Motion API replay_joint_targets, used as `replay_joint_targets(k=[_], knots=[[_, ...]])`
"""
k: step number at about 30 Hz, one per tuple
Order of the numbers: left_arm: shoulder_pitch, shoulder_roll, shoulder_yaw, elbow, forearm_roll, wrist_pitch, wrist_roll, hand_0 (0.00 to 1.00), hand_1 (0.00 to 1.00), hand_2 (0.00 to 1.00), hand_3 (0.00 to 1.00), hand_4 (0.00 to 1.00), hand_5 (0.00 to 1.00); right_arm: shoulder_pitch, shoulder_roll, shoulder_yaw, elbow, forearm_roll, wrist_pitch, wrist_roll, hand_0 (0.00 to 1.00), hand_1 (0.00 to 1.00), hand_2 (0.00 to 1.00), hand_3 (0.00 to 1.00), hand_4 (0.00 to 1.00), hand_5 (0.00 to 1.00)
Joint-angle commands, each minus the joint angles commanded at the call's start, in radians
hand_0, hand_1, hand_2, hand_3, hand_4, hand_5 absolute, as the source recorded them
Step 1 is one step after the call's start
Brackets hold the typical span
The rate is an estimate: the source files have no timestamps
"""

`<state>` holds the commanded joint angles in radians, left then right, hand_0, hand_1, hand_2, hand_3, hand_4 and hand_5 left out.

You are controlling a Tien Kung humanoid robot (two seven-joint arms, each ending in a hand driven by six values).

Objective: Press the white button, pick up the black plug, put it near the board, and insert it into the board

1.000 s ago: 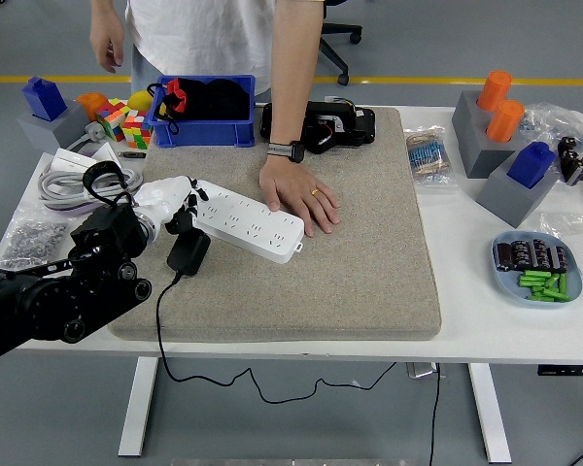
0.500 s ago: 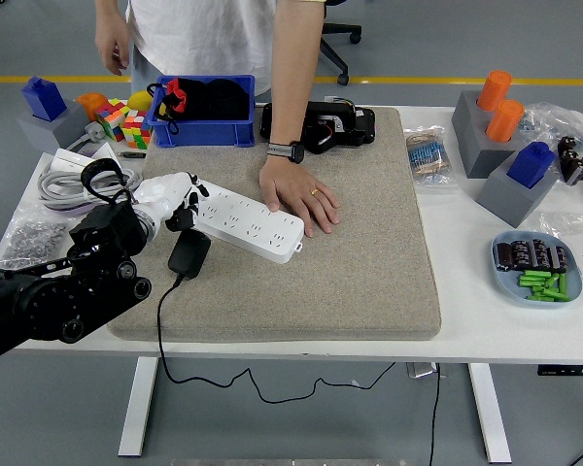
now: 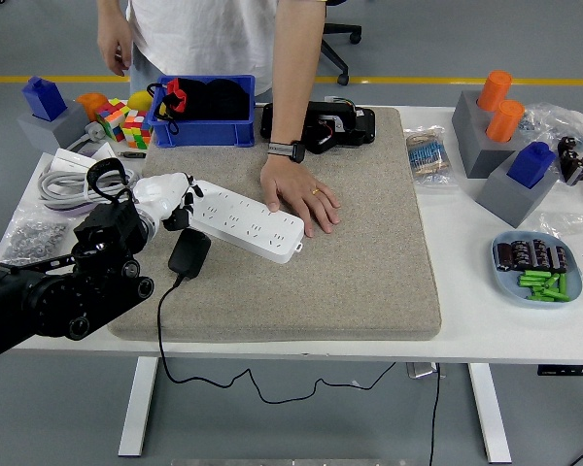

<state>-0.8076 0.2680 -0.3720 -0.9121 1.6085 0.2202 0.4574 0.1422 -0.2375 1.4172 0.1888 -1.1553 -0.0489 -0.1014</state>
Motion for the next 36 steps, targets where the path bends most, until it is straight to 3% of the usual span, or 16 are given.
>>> replay_joint_targets(k=[16,27,32,33,36], knots=[[-0.005,0.001,0.04,0.01,-0.015,-0.004,0.002,0.03,0.048,0.097,0.696,0.002,0.002,0.001,0.002,0.003,0.0,0.0,-0.001,0.0,0.631,0.603,0.602,0.587,0.658,0.403],[0.007,0.026,-0.074,-0.04,0.021,0.005,-0.005,0.06,0.064,0.104,0.693,0.002,0.002,0.0,0.002,0.004,0.0,-0.003,-0.001,0.001,0.63,0.603,0.602,0.586,0.658,0.404],[0.044,0.045,-0.174,-0.115,0.045,0.004,-0.021,0.06,0.064,0.104,0.693,0.002,0.002,-0.002,0.003,0.009,0.0,-0.006,-0.001,0.001,0.63,0.603,0.602,0.586,0.658,0.404],[0.051,0.048,-0.19,-0.131,0.045,0.002,-0.022,0.28,0.396,0.404,0.68,0.527,0.002,-0.002,0.003,0.009,0.0,-0.006,-0.001,0.001,0.629,0.602,0.602,0.586,0.658,0.404],[0.095,0.063,-0.249,-0.204,0.036,-0.002,-0.026,0.28,0.396,0.404,0.68,0.527,0.002,-0.004,0.003,0.011,0.0,-0.008,-0.002,0.001,0.629,0.602,0.602,0.586,0.658,0.404]])
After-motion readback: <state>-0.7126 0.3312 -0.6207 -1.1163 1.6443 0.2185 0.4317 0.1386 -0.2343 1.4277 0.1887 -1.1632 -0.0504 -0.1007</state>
